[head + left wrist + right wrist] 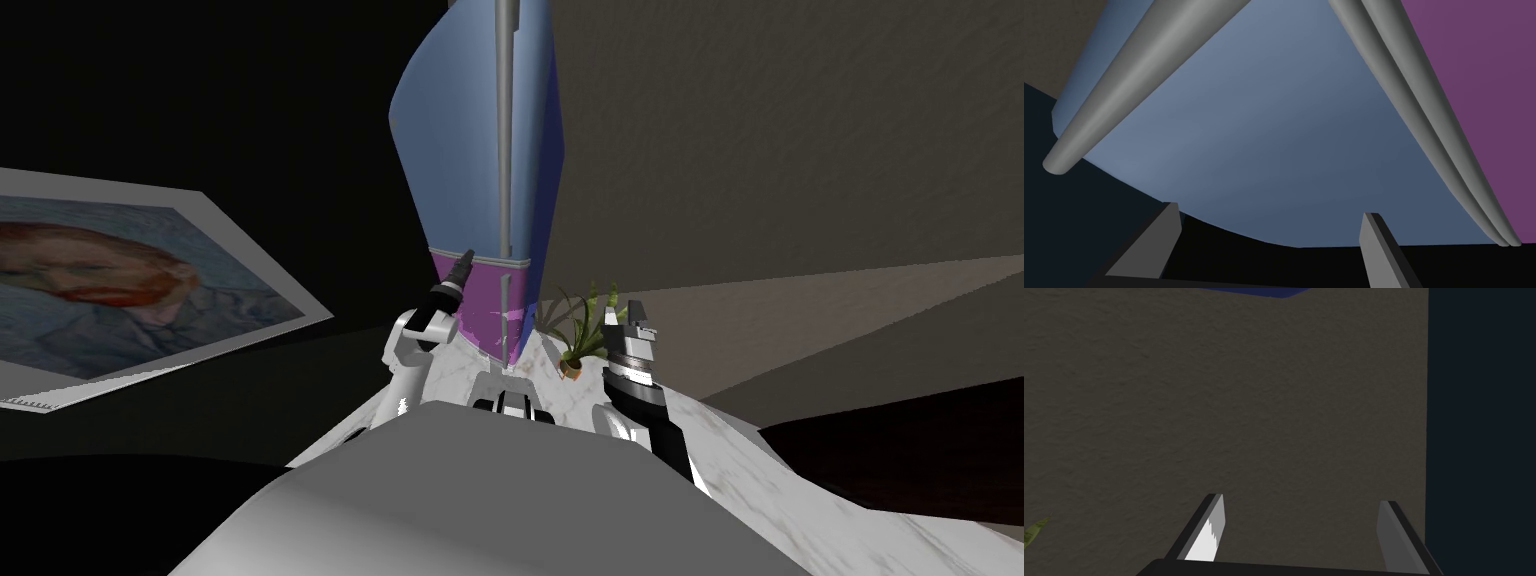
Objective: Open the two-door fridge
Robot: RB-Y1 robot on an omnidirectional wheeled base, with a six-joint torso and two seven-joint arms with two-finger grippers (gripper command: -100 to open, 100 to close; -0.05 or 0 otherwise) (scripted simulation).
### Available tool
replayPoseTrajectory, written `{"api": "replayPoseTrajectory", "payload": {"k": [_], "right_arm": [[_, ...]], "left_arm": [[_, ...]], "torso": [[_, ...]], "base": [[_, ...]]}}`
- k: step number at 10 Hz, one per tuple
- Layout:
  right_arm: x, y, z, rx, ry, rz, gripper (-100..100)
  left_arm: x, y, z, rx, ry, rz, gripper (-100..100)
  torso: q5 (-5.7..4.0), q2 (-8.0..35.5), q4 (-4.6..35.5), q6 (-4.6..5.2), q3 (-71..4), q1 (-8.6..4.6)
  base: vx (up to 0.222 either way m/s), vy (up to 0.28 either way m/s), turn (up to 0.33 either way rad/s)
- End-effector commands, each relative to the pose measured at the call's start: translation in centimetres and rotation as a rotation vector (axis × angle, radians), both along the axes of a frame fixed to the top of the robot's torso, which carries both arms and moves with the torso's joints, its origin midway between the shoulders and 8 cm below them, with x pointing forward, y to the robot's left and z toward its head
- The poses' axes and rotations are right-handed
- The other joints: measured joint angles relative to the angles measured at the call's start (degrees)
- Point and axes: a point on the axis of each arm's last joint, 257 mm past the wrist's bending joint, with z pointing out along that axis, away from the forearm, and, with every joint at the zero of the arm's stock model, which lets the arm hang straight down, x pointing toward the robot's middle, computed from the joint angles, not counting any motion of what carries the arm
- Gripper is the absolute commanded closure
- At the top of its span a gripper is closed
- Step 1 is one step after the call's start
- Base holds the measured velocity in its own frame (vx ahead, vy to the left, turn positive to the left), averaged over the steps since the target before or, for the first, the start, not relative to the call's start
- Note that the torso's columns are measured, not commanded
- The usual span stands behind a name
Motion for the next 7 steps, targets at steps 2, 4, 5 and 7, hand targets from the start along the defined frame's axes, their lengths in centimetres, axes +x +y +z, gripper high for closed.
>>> {"api": "replayPoseTrajectory", "payload": {"k": [2,4,5,7], "right_arm": [[0.0,0.0,0.0,0.000,0.000,0.000,0],[0.0,0.0,0.0,0.000,0.000,0.000,0],[0.0,0.0,0.0,0.000,0.000,0.000,0],[0.0,0.0,0.0,0.000,0.000,0.000,0]], "left_arm": [[1.1,0.6,0.9,0.010,0.034,0.049,-100],[1.7,0.9,1.1,0.011,0.060,0.072,-100],[2.0,1.1,0.4,0.007,0.087,0.079,-100],[2.5,1.4,0.6,0.005,0.112,0.101,-100]], "torso": [[-0.02,0.0,0.0,0.00,0.0,-0.05],[0.02,0.0,0.0,0.00,0.0,0.06],[-0.01,0.0,0.0,0.00,0.0,-0.07],[-0.03,0.0,0.0,0.00,0.0,-0.11]], "base": [[0.026,-0.084,0.045],[0.032,-0.076,0.045],[0.024,-0.082,0.034],[0.019,-0.093,0.045]]}}
